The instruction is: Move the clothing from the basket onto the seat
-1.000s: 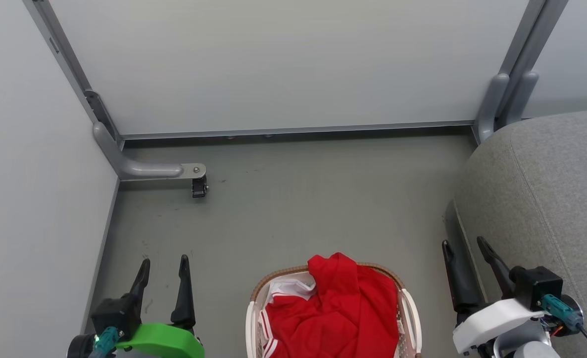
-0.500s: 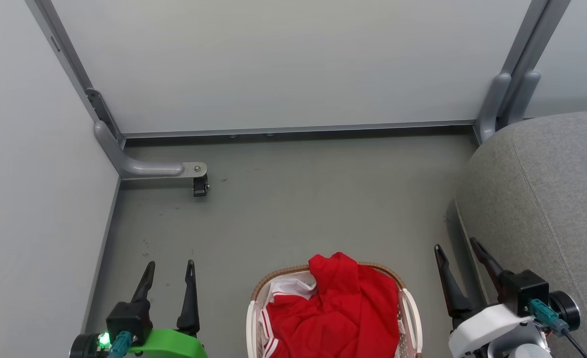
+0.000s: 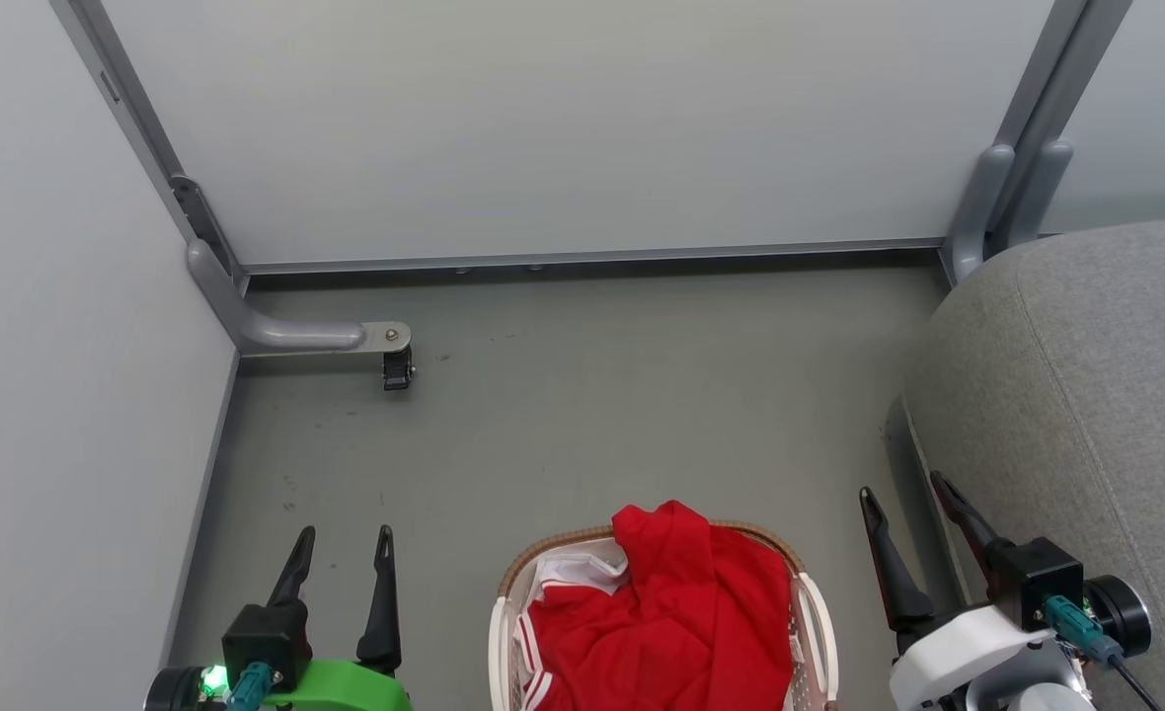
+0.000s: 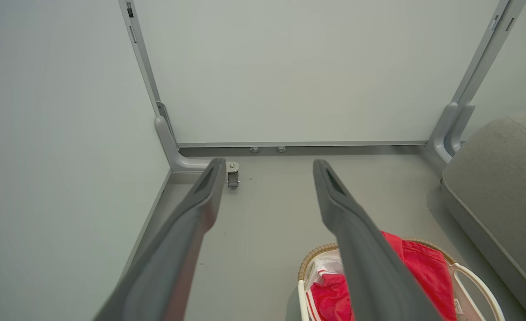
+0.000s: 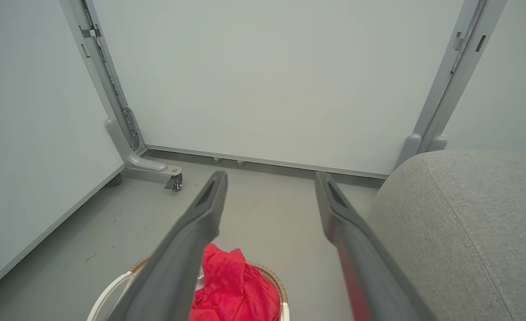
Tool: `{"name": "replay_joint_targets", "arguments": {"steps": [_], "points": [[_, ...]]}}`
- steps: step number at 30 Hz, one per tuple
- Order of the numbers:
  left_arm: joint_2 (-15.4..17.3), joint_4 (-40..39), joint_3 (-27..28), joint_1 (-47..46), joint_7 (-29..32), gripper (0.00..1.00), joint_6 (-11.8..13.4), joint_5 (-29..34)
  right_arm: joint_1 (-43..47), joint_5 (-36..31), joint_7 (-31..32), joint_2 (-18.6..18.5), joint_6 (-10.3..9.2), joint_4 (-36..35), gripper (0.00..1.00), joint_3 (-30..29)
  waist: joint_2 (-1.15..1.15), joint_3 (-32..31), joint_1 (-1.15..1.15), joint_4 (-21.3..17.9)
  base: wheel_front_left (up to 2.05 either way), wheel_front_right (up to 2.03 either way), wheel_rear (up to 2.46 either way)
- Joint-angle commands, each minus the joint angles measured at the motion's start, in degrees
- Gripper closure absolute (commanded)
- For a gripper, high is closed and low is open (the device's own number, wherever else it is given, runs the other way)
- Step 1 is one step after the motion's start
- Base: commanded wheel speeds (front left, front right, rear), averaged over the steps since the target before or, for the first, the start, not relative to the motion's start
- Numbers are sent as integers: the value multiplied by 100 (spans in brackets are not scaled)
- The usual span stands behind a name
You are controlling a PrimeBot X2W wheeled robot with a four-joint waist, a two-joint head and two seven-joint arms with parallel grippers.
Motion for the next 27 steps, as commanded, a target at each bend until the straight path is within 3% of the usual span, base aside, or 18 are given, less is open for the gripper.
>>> {"name": "replay_joint_targets", "arguments": {"steps": [1,15,27], "points": [[40,13,0,27,-4,0,-12,-29,40,-13,-30,-34,-2,12,0,-4,53,1,0,3,0,0,0],[39,-2,-83,-61,-4,0,-39,-48,-24,19,-30,-35,-2,-89,0,-34,53,158,0,19,0,0,0],[36,444,-737,-1203,-1,0,-280,564,-702,23,-30,-34,-3,-342,0,-211,53,1464,0,-166,0,0,0]]}}
